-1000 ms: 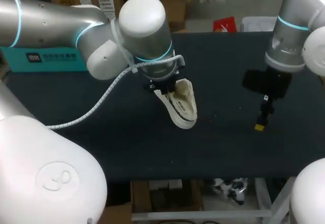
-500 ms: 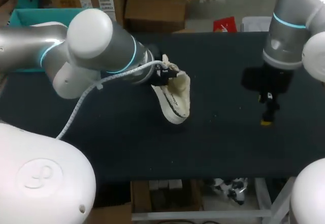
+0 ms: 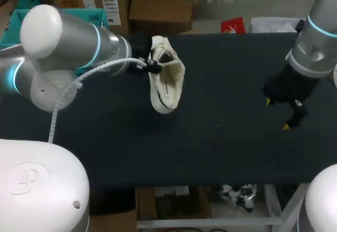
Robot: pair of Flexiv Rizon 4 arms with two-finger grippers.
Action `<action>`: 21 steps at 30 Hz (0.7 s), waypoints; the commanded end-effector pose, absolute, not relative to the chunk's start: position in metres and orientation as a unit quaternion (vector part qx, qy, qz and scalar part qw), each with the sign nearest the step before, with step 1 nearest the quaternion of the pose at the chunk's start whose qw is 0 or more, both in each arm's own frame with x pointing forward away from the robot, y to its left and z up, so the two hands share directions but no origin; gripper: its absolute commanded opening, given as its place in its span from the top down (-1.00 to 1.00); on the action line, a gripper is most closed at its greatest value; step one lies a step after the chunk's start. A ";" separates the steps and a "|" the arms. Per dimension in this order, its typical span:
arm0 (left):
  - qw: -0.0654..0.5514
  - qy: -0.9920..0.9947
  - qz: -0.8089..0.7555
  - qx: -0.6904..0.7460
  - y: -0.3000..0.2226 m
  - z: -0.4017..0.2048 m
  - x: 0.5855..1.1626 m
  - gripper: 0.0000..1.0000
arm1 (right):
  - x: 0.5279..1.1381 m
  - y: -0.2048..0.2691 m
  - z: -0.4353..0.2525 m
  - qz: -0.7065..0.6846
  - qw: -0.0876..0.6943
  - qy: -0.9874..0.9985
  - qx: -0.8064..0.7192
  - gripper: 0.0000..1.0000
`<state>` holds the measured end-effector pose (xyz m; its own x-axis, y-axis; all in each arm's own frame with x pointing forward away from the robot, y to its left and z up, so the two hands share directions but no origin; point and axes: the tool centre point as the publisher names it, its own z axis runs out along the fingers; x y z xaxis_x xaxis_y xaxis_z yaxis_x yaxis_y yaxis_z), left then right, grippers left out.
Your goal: Open the shoe tongue, take the insole out of the shoe, put the insole back into the shoe, and pack the shoe into the shoebox
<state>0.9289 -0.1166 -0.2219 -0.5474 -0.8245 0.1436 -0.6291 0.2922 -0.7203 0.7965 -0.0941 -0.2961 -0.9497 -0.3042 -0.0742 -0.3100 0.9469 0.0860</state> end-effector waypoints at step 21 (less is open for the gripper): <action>0.032 0.874 -0.458 -0.159 0.138 -0.048 1.125 1.00 | 0.790 -0.102 -0.298 0.070 0.064 0.981 -0.169 -1.00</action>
<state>1.0819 0.1111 -0.0556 -0.7796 -0.6061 -0.1576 -0.2419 0.5236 -0.8169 0.7907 -0.1018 -0.2973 -0.9352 -0.3218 -0.1479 -0.3395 0.9335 0.1154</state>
